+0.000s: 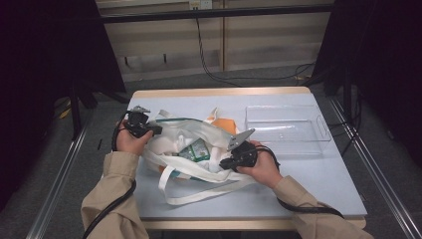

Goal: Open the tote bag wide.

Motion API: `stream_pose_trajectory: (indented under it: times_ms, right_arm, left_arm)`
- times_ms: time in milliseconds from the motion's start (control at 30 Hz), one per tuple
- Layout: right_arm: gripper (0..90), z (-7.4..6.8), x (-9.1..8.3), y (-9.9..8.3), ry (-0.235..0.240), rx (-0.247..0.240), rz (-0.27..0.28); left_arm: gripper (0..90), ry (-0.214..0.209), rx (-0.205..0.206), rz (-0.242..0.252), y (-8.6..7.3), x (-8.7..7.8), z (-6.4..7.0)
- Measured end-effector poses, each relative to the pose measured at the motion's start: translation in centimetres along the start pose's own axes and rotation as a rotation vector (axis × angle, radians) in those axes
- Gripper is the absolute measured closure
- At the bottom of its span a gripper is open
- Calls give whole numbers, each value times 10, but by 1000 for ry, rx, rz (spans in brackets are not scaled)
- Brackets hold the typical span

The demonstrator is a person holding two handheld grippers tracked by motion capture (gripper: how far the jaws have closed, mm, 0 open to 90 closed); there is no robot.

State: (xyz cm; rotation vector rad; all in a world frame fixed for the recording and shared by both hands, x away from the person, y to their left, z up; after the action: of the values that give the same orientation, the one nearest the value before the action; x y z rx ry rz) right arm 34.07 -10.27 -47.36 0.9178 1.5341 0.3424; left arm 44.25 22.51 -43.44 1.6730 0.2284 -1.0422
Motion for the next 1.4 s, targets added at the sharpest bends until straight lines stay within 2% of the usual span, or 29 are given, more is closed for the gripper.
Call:
stream_pose_trajectory:
  times_ms: [200, 333, 367, 400, 433, 467, 600, 667, 700, 733, 800, 867, 933, 1000, 1100, 1233, 1300, 1333, 1367, 1400]
  right_arm:
    - [870, 1, 0, -6, 8, -9, -10]
    - [860, 3, -1, -7, 12, -10, -8]
    - [849, 4, -2, -5, 16, 2, 3]
    - [837, 4, -2, -5, 16, 2, 3]
    - [826, 3, -3, -3, 16, 9, 4]
    - [822, 3, -5, 0, 16, -9, 12]
    - [778, 2, -9, 11, 32, -14, 34]
    - [771, 2, -11, 17, 25, -28, 39]
    - [764, 3, -13, 22, 24, -40, 43]
    - [755, 3, -14, 24, 21, -42, 50]
    - [745, 4, -17, 31, 11, -49, 59]
    - [735, 6, -19, 37, 6, -58, 68]
    - [732, 10, -20, 43, -8, -70, 71]
    - [732, 13, -22, 49, -12, -72, 76]
    - [718, 20, -22, 57, -18, -96, 74]
    - [718, 26, -18, 65, -32, -110, 49]
    - [712, 29, -13, 68, -20, -112, 50]
    - [703, 30, -11, 69, -21, -115, 45]
    - [701, 32, -7, 71, -15, -115, 38]
    - [702, 33, -5, 72, -5, -111, 41]
  left_arm:
    - [900, -3, -11, -11, 1, 13, -4]
    - [900, -16, -9, -17, 0, 14, 0]
    - [857, -25, -6, -17, 0, 13, 1]
    - [857, -29, -10, -4, 1, 11, 3]
    - [819, -41, 10, -1, 1, 8, 6]
    - [780, -51, 9, 10, 2, 5, 9]
    - [653, -107, 24, 57, 7, -8, 24]
    - [628, -123, 42, 67, 10, -15, 31]
    - [628, -131, 54, 65, 10, -18, 33]
    - [633, -148, 48, 67, 11, -21, 37]
    - [640, -148, 71, 63, 10, -26, 43]
    - [671, -153, 72, 77, 8, -30, 50]
    - [700, -152, 97, 68, 4, -33, 56]
    - [713, -149, 103, 74, 0, -32, 61]
    - [756, -166, 91, 47, -12, -29, 69]
    - [798, -161, 94, 23, -23, -25, 73]
    - [804, -162, 77, 24, -29, -22, 75]
    - [805, -162, 91, 11, -32, -21, 75]
    - [805, -155, 89, 12, -34, -20, 76]
    - [814, -167, 81, 20, -36, -20, 76]
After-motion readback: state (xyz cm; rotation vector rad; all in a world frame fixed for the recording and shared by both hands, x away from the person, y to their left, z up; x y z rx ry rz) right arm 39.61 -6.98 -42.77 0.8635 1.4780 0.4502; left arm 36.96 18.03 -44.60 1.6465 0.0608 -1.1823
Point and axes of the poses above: each handheld gripper's, and its own axes: x roughly forward along the jaws, y roughly out of its top, z roughly to its right, the point moved 2 cm from there along x, roughly forward along the jaws, and after that the axes turned 10 degrees about y, right-handed, at the moved point
